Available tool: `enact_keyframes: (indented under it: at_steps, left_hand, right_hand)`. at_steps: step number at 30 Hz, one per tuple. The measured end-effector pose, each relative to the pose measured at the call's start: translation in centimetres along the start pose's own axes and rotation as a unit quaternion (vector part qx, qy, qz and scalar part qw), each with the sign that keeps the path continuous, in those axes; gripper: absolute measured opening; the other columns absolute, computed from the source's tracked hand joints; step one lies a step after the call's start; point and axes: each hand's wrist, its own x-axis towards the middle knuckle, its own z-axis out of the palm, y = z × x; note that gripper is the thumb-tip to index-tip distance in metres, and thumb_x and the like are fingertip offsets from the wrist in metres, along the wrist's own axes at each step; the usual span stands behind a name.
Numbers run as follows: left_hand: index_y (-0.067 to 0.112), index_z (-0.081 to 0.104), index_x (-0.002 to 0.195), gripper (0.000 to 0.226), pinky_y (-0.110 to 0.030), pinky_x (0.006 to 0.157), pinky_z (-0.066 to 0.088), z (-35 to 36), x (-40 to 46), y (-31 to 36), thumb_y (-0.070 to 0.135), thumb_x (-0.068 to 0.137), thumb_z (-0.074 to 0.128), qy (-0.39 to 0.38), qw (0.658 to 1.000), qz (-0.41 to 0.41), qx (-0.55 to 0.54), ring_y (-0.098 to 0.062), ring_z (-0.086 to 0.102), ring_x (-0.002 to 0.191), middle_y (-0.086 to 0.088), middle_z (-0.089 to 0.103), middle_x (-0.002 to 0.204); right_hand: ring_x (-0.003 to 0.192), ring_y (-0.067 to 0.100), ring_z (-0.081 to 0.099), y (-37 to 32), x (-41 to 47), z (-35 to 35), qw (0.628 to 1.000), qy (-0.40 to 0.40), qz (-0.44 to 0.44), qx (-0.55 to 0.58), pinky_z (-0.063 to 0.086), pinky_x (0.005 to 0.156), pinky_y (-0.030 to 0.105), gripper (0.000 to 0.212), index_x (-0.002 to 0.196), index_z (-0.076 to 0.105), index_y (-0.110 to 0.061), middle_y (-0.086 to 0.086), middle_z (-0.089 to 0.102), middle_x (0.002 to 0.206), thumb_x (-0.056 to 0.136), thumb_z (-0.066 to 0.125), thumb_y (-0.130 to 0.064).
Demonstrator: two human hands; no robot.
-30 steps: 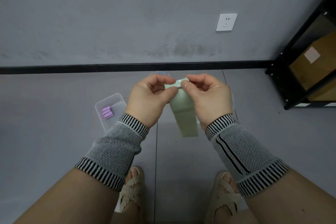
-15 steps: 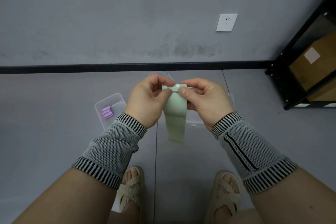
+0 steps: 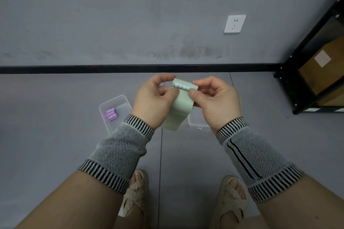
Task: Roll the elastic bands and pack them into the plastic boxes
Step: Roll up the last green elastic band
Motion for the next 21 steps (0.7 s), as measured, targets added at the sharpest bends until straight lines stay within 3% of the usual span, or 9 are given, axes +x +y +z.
enact_keyframes:
  at_steps: [6, 10, 16, 21]
  left_hand:
    - [0.018, 0.062, 0.096, 0.013, -0.031, 0.07, 0.052, -0.5, 0.1, 0.1, 0.013, 0.085, 0.066, 0.018, 1.0, -0.01, -0.005, -0.012, 0.064, 0.064, -0.002, 0.071, 0.069]
    - [0.022, 0.063, 0.095, 0.015, -0.044, 0.076, 0.053, -1.7, 0.5, -0.3, 0.01, 0.086, 0.063, -0.035, 0.999, -0.021, 0.026, -0.022, 0.061, 0.069, -0.015, 0.071, 0.076]
    - [0.022, 0.057, 0.09, 0.019, -0.032, 0.065, 0.041, -1.9, 0.3, -0.2, 0.004, 0.088, 0.059, -0.074, 0.996, -0.008, 0.048, -0.018, 0.05, 0.06, -0.005, 0.065, 0.066]
    - [0.023, 0.057, 0.092, 0.02, -0.033, 0.069, 0.044, -1.4, 0.2, -0.1, 0.003, 0.088, 0.059, -0.086, 0.996, -0.001, 0.037, -0.022, 0.054, 0.068, -0.015, 0.066, 0.075]
  right_hand:
    - [0.082, 0.021, 0.069, 0.2, -0.2, 0.2, 0.996, -0.064, -0.013, -0.057, 0.058, 0.078, 0.037, 0.028, 0.078, 0.064, -0.022, 0.003, 0.071, 0.084, 0.078, 0.069, 0.005]
    - [0.08, 0.019, 0.068, 0.0, -0.4, -0.6, 0.99, -0.132, 0.019, -0.045, 0.057, 0.083, 0.035, 0.027, 0.082, 0.066, -0.019, 0.002, 0.07, 0.082, 0.079, 0.067, 0.008]
    - [0.061, 0.012, 0.066, 0.1, -0.3, -0.7, 0.991, -0.113, 0.071, 0.032, 0.059, 0.067, 0.027, 0.013, 0.078, 0.063, -0.009, 0.005, 0.067, 0.069, 0.081, 0.068, 0.002]
    - [0.057, 0.012, 0.062, 0.4, -0.1, -0.6, 0.992, -0.105, 0.064, 0.013, 0.056, 0.062, 0.026, 0.015, 0.075, 0.06, -0.01, 0.001, 0.064, 0.061, 0.081, 0.069, 0.0]
